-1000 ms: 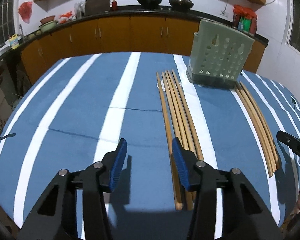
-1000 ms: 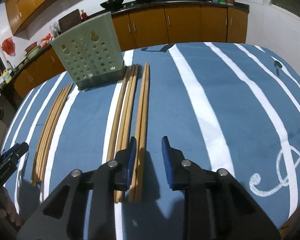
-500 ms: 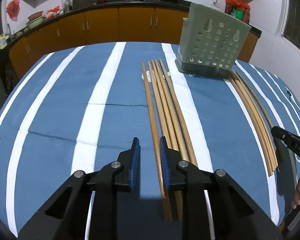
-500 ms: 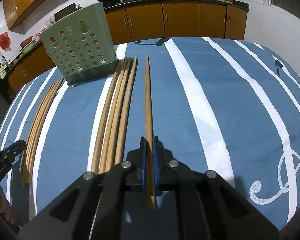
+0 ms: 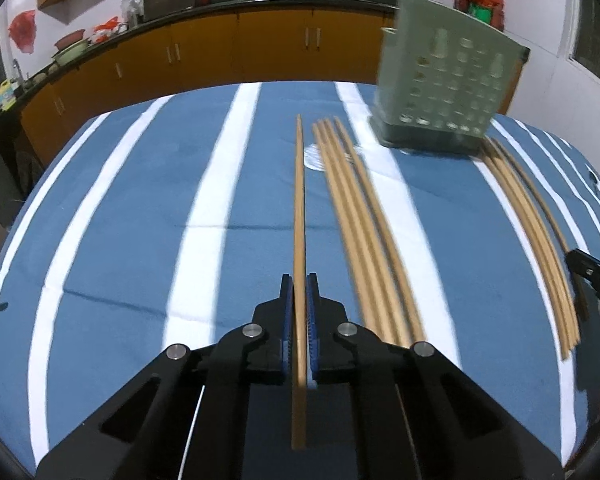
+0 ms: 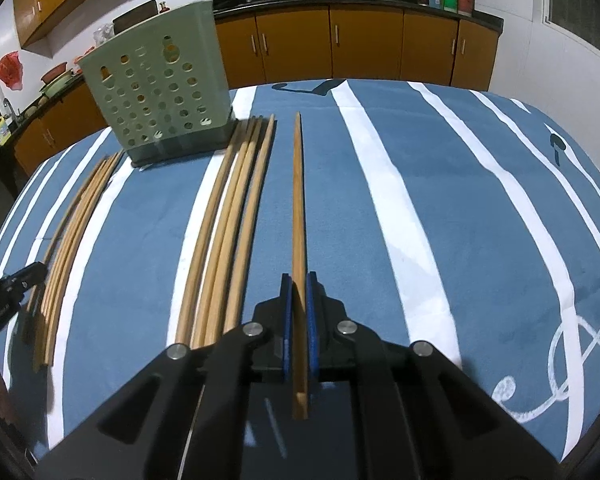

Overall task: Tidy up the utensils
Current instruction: 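Grasp a wooden chopstick with the right tool while the left tool grasps another chopstick, then lift both held chopsticks upright and carry them over the green holder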

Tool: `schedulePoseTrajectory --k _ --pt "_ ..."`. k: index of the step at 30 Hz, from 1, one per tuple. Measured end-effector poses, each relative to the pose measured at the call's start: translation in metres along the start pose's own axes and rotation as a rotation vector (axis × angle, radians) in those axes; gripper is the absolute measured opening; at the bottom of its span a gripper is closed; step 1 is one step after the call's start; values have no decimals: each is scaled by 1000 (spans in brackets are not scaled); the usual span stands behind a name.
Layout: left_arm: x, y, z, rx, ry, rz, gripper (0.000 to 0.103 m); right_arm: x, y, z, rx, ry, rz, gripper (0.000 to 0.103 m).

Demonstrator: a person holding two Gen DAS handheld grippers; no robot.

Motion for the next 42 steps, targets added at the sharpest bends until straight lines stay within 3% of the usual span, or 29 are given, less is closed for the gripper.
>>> schedulePoseTrajectory --k 4,12,23,32,42 --pt "-11 -10 -13 23 -16 -3 8 -7 -12 9 -3 29 6 8" --pt "-14 -11 -15 40 42 -2 8 -12 -19 15 20 57 24 9" --pt "-8 -9 -10 1 26 6 7 -4 -18 15 17 38 25 8" --pt "53 -56 -36 61 30 203 7 68 -64 4 58 14 235 8" --pt "83 -99 -53 127 16 316 7 113 -104 -7 92 1 381 8"
Point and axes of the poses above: each gripper's, at about its wrist camera, not at the fingertips, and x roughly against the way its jaws point, z to its right, y to its underside, the point moved 3 cm from there along -x, roughly the way its jaws point, and after that the axes turned 14 degrees about -y, right-handed, at the moved point
